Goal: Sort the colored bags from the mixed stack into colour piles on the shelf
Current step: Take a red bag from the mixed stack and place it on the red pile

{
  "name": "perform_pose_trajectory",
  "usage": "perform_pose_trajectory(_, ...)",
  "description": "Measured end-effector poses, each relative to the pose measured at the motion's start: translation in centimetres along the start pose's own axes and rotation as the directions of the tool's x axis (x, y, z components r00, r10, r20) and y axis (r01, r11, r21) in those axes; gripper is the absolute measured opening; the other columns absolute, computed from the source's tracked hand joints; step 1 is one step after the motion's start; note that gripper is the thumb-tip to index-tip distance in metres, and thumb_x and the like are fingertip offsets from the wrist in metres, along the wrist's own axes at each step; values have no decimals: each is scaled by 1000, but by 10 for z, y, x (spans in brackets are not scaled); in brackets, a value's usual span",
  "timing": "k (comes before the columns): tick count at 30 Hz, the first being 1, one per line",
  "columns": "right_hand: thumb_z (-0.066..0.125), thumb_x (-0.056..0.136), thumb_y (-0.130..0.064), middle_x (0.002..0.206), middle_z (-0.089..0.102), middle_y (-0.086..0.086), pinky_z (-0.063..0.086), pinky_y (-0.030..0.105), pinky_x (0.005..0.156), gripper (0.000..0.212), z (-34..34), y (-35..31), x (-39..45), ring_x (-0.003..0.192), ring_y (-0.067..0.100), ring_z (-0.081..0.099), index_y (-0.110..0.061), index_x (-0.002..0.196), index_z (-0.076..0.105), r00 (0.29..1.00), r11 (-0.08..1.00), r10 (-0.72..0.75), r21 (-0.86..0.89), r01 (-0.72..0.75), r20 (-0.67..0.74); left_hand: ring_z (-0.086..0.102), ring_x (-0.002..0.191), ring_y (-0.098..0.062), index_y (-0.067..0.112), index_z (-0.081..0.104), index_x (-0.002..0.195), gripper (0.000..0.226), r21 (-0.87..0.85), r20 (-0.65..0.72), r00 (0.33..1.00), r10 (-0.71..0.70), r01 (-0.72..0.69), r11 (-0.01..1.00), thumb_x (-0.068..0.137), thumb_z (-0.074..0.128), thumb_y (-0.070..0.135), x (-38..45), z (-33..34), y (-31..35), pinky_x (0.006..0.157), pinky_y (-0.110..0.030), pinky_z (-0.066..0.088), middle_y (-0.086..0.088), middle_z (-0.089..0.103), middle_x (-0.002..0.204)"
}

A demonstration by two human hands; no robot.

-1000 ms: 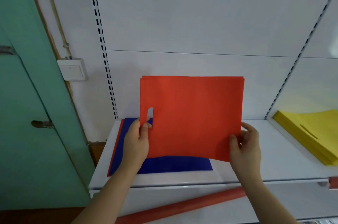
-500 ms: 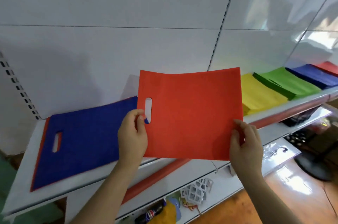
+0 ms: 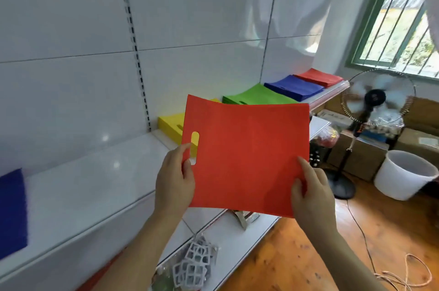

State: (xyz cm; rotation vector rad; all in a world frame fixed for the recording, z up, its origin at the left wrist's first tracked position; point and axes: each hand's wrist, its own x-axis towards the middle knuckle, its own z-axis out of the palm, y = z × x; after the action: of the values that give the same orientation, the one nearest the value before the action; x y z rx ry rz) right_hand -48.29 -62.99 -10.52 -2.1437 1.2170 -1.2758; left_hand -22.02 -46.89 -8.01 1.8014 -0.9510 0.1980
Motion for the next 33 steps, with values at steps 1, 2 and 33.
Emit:
perform_pose_trajectory(1,57,98,-7,116,55,-4,46,36,80,58,-11,16,10,95,16,56,-28,151,51,1000,1000,6,-9,-6,-2,50,106,21,29,56,138,40,-9,12,1000,9,-8,1000,104,53,8,2,21,12,84,4,35,16,60,124)
perform_pose_trajectory(2,58,98,-6,116,56,-2,47,37,80,58,-22,31,19,95,19,57,-26,152,51,1000,1000,18,-17,-18,-4,47,106,26,27,57,138,39,-19,28,1000,11,-11,1000,104,54,8,3,42,23,84,5,34,15,60,125)
perform_pose_trajectory(33,59,98,-5,111,56,-1,50,39,76,61,-125,385,344,91,23,59,-22,156,47,901,887,325,-238,-395,-286,49,119,4,26,50,151,51,-244,415,894,168,-68,967,104,51,6,195,612,193,94,-8,38,12,57,140)
